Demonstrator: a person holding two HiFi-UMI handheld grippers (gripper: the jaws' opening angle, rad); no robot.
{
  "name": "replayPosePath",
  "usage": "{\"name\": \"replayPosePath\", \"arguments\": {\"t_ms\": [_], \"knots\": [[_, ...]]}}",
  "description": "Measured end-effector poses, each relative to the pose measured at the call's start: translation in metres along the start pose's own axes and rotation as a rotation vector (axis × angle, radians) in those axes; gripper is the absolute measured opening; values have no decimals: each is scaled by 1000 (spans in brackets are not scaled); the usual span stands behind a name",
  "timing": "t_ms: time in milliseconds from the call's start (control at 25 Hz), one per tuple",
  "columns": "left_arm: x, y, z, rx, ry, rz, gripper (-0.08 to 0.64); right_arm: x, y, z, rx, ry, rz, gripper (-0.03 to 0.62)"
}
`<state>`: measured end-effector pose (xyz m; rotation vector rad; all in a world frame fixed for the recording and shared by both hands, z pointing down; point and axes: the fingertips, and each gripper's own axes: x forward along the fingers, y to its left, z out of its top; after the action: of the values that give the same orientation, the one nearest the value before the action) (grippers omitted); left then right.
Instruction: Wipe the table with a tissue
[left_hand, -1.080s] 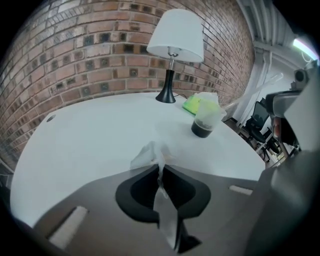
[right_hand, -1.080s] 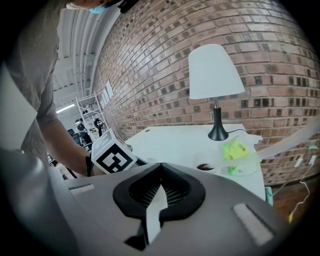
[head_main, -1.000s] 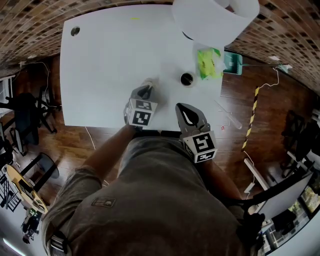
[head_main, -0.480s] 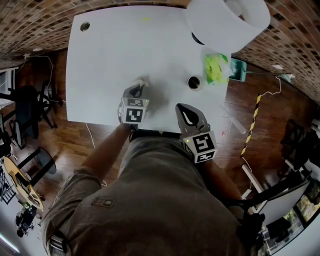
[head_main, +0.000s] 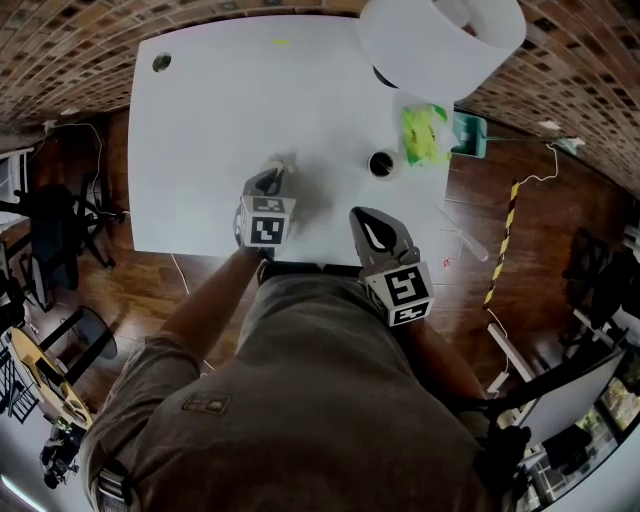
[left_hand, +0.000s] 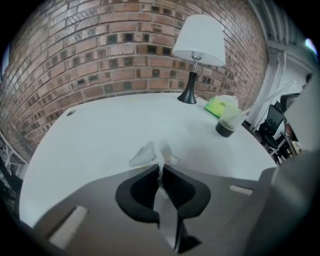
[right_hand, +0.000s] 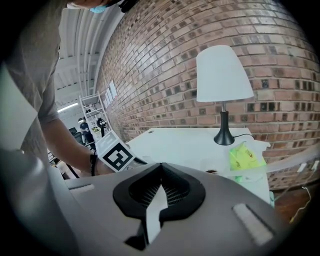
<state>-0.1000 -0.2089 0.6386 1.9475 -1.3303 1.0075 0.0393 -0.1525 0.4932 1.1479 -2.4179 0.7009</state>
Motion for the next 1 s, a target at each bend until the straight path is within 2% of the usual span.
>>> {"name": "replayPosePath", "arguments": {"t_ms": [320, 440, 640, 1000], "knots": [[4, -63, 3, 115, 8, -134, 23, -10, -7, -2, 19, -12, -31, 11], [0, -74, -6, 129, 16, -156, 23, -11, -6, -3, 18, -16, -26, 11], [-13, -69, -25, 119, 25, -148, 23, -8, 2, -2, 1, -19, 5, 11], [-38, -38, -62, 36, 16, -89, 23, -5, 27, -1, -43, -26, 65, 11]]}}
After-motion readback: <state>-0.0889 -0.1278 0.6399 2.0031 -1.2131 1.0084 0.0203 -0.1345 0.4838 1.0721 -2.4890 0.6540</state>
